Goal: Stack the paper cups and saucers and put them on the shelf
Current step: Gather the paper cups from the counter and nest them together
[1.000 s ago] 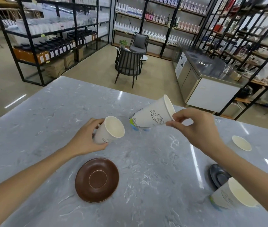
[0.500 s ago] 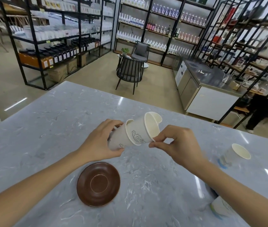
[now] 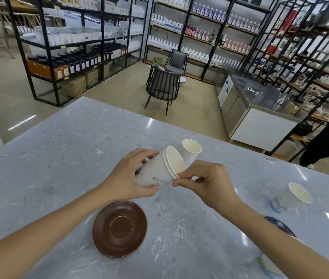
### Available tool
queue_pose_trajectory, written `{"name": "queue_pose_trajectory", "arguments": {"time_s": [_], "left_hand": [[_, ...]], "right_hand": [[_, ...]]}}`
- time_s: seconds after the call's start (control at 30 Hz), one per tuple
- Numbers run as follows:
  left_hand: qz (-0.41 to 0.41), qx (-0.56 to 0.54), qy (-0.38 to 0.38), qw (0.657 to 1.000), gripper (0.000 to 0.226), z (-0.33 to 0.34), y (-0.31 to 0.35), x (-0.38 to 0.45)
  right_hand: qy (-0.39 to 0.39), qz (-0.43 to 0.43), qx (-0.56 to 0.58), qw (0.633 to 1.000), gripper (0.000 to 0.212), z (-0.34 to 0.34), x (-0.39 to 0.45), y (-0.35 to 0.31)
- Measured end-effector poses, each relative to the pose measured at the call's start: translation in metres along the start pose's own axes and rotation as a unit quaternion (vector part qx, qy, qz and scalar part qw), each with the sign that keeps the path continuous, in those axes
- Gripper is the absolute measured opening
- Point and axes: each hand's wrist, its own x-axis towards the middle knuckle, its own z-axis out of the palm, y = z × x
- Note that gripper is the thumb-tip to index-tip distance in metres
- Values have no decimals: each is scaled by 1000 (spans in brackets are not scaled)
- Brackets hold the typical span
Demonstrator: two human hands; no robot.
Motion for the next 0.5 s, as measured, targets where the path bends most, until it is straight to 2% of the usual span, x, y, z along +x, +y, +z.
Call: {"name": "queue_pose_trajectory", "arguments": {"time_s": [0.13,0.23,0.33,0.5], "left_hand": [[-20,-28,12,999,81,5,-14,4],[-61,-53,29,996,79,6,-29,12],[-93,-72,48,992,79,4,-45,18],[-120,-84,59,987,77,3,-67,23]], "right_hand": [[-8,-37,-33,999,21,7,6,14],[-57,-56,-166,983,40,5,18,39],[-104,24,-242,964,62,0,39,76],[-133,130,-332,925,74,3,77,149]]}}
